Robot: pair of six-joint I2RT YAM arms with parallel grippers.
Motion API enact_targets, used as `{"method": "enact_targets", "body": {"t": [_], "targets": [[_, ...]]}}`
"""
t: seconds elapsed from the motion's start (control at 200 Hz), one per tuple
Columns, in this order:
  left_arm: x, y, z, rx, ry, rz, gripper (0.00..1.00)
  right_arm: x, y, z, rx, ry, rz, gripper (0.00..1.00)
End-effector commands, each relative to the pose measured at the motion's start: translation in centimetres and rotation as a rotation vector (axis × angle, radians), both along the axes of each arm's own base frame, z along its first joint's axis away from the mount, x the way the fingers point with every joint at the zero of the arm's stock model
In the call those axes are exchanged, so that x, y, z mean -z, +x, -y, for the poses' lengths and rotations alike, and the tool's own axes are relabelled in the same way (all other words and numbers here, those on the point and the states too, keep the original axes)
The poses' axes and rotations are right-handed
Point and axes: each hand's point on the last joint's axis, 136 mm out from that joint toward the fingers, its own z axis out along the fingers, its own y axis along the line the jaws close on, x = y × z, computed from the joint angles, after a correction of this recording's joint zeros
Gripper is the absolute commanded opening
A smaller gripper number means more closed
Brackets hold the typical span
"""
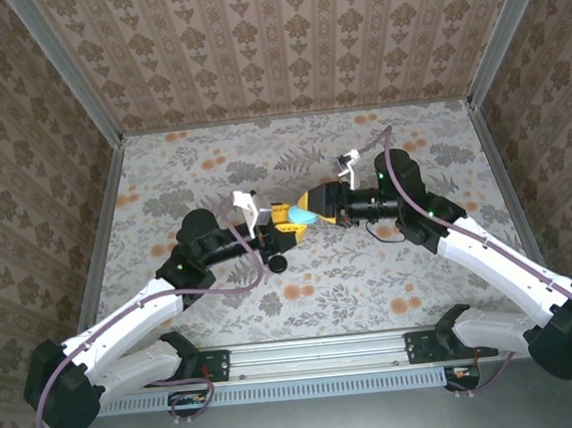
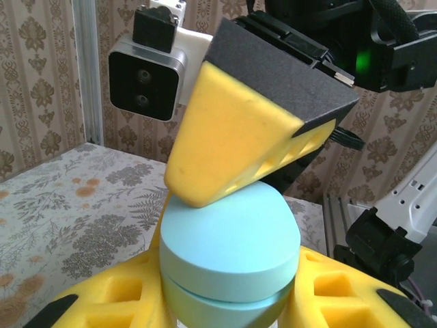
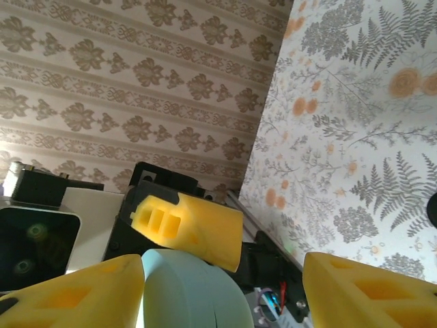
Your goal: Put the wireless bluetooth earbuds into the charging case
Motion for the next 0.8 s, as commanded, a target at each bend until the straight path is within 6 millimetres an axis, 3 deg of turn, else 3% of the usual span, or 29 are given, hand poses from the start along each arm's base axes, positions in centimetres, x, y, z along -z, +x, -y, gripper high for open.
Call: {"method": "enact_targets", "body": {"t": [0.0, 0.15, 0.465, 0.67, 0.795], "targets": [[-1.5, 0.5, -0.6, -0.041, -0.057, 0.009, 0.05, -2.0, -1.0, -0.3, -0.032, 0.079, 0.011, 0.61], [-1.3, 1.0, -0.6, -0.058, -0.055, -0.008, 0.05, -2.2, -1.5, -0.8, -0.049, 0.093, 0.008, 0.56], [-0.7, 1.3, -0.5, -0.065, -0.023, -0.034, 0.09, -2.1, -1.6, -2.0, -0.068, 0.111, -0.011, 0.25], [-0.1, 0.8, -0.6, -0.048, 0.009, -0.03, 0.29, -2.0, -0.9, -2.1, -0.037, 0.12, -0.029, 0.18], [0.1, 0.7, -0.9, -0.055, 0.03, -0.023, 0.53, -1.8, -0.3, -1.9, -0.01, 0.118, -0.045, 0.17]]}}
